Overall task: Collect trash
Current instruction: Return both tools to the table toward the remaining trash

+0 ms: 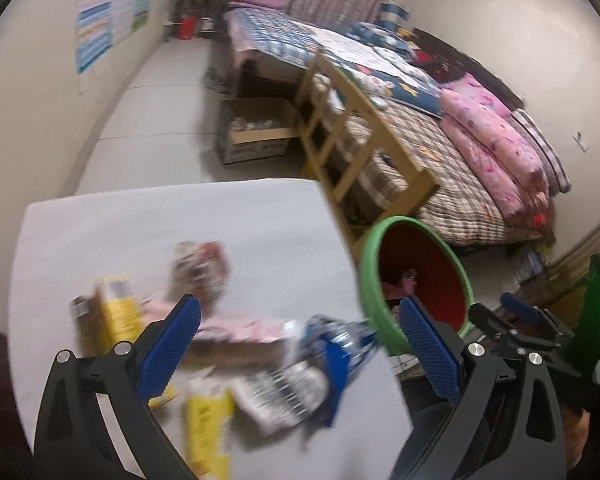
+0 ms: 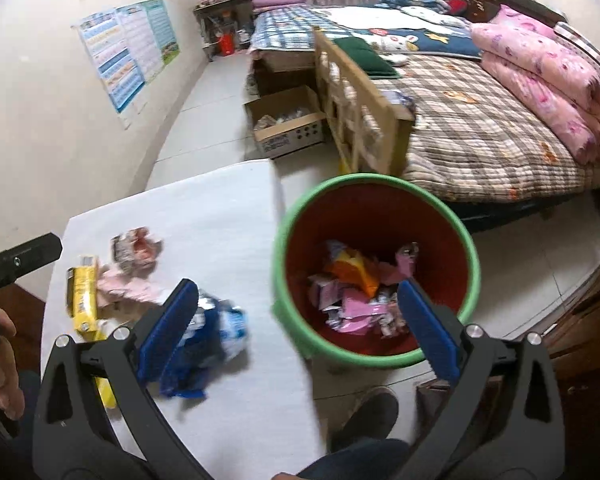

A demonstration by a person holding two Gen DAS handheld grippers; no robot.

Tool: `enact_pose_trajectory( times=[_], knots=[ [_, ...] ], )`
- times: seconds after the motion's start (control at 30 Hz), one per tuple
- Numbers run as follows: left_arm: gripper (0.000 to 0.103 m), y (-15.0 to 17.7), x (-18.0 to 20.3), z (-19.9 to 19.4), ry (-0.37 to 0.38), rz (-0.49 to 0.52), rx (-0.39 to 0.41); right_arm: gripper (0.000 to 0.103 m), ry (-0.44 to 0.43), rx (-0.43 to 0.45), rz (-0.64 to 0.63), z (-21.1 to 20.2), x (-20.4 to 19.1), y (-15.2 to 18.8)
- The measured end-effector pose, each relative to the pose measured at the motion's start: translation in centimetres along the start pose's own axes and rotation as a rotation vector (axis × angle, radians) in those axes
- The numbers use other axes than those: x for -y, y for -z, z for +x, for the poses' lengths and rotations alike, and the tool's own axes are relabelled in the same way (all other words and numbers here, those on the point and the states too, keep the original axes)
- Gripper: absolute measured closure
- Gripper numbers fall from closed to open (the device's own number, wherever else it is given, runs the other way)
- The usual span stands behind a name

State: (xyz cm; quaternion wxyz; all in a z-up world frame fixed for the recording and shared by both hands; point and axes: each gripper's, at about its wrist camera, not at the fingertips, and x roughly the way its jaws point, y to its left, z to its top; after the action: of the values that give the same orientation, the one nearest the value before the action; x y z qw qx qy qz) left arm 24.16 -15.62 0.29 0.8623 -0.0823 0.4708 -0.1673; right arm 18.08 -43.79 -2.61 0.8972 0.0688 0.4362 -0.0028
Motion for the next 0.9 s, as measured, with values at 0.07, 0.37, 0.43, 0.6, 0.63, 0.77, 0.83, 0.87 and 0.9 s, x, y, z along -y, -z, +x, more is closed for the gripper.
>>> enact_pose_trajectory(
  times=[0.07, 0.37, 0.43, 0.6, 0.63, 0.77, 0.83, 0.87, 0.9],
  knots=[
    [0.008, 0.8, -2.1, -1.1, -0.02, -0.032, 0.002, 0.005, -0.011, -0.001, -0.016, -0.2, -1.4, 0.4],
    [0.008, 4.3, -9.1, -5.1, -0.073, -0.124, 0.028, 0.005, -0.038, -0.016, -0.071, -0.6, -6.8, 2.2],
    [0.008, 5.0, -10.4, -5.5, -0.085, -0.141, 0.026, 0.005, -0.04, -0.023, -0.079, -0.5, -7.7, 2.7],
    [0.008, 6.8, -12.4, -6.4, -0.101, -0.17, 0.016, 0.005, -0.043, -0.04, -0.086, -0.2, -9.2, 3.9],
    [0.008, 6.9, -12.5, -6.5, -0.103, -0.172, 0.015, 0.005, -0.044, -0.043, -0.084, -0.2, -9.5, 4.1],
    [0.008, 7.5, -13.1, -6.8, -0.104, -0.175, 0.01, 0.005, -0.047, -0.055, -0.089, 0.0, -10.6, 4.9],
    [0.008, 7.7, -13.3, -6.7, -0.101, -0.174, 0.007, 0.005, -0.049, -0.06, -0.091, 0.1, -10.9, 5.2],
    [0.008, 7.7, -13.4, -6.6, -0.099, -0.175, 0.004, 0.005, -0.049, -0.062, -0.093, 0.1, -11.0, 5.3],
    [0.008, 7.8, -13.4, -6.5, -0.099, -0.176, 0.002, 0.005, -0.046, -0.064, -0.095, 0.2, -11.0, 5.4]
  ],
)
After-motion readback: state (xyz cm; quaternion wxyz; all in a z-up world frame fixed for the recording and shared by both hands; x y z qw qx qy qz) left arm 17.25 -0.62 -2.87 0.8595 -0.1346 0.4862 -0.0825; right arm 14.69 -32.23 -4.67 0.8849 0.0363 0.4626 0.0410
